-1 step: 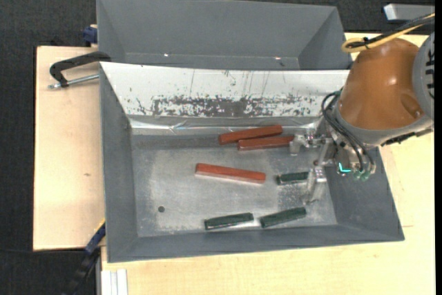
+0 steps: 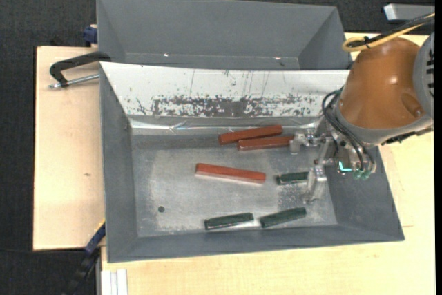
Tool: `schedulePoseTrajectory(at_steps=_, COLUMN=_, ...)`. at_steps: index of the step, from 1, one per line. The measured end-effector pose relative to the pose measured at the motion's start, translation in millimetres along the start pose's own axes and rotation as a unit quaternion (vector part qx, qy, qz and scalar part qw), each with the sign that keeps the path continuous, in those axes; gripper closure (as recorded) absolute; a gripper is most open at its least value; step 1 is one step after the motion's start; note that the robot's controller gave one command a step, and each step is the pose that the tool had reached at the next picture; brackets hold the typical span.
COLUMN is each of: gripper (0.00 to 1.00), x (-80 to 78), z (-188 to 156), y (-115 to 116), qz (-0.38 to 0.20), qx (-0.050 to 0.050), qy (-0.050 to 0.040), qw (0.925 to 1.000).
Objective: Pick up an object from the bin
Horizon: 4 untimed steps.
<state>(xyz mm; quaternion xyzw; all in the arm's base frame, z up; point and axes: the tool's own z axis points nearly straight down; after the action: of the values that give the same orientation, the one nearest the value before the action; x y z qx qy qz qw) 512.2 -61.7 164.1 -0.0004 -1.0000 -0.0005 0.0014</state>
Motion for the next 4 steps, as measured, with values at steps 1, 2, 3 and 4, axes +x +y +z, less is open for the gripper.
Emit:
schedulePoseTrajectory(at_steps=1, gripper=0.00, x=-2.5, z=-6.5, y=-3.4, qz=-0.016, qx=0.000, qy=-0.0033, qw=0.9999)
schedulePoseTrajectory(at_steps=2, gripper=0.00, x=-10.4, z=38.0, y=-21.0, qz=-0.025, qx=0.001, qy=-0.0063, qw=0.9997)
schedulePoseTrajectory(at_steps=3, gripper=0.00, x=3.4, z=78.1, y=-43.2, qz=0.077, qx=0.000, qy=-0.0015, qw=0.9970)
schedulePoseTrajectory(at_steps=4, gripper=1.00, x=-24.8, z=91.0, y=-37.7, qz=0.041, qx=0.000, qy=-0.0040, qw=0.9992)
